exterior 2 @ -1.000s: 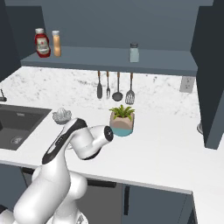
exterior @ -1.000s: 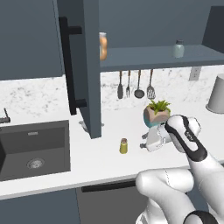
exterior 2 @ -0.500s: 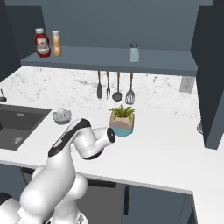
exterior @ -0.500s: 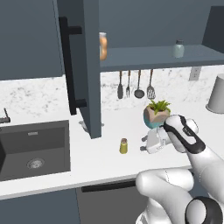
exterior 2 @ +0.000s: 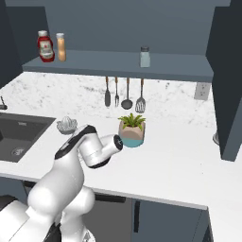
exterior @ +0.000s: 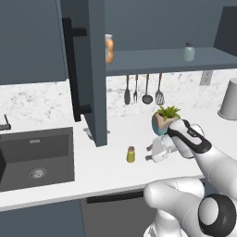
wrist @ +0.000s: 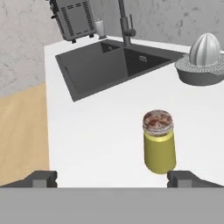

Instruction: Put the shaker and condiment bottle from the counter next to their counterparts in the cabinet.

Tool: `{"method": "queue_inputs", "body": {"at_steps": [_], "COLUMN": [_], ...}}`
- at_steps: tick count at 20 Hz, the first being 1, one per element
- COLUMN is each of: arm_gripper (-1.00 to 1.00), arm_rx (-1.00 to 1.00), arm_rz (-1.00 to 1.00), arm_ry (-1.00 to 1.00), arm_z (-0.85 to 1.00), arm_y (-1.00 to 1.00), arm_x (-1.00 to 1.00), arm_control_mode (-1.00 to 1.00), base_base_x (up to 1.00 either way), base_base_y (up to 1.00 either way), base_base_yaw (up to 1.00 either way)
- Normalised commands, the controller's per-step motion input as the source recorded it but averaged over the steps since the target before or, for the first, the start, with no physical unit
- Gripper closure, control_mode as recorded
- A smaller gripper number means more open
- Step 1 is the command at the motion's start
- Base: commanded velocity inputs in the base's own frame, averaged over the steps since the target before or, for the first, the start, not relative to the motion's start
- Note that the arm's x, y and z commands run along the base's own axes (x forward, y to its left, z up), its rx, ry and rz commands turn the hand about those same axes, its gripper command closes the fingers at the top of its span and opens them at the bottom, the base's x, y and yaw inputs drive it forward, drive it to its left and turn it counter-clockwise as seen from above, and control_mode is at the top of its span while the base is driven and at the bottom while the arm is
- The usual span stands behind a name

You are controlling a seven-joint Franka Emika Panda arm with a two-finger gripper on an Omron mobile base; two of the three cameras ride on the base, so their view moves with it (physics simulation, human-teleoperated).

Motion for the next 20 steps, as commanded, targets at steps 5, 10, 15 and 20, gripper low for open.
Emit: {"method": "queue_inputs", "body": {"at_steps": [5,10,15,20], "arm_gripper": [-1.00,-1.00,-1.00,-1.00], "arm_rx": [0.00,0.00,-0.02,0.00], "arm_rz": [0.00,0.04,0.07,0.01], "arm_ry": [-0.02,-0.10,-0.15,0.00], "arm_z": [-0.02,-0.08,0.00,-0.01], "arm_y": [0.05,0.11,0.18,0.08], "arm_x": [-0.02,0.00,-0.01,0.03], "arm_control_mode": [-1.00,-1.00,-1.00,-1.00], "base_base_x": [0.00,0.00,0.00,0.00], "base_base_y": [0.00,0.00,0.00,0.00], "base_base_yaw": [0.00,0.00,0.00,0.00]}}
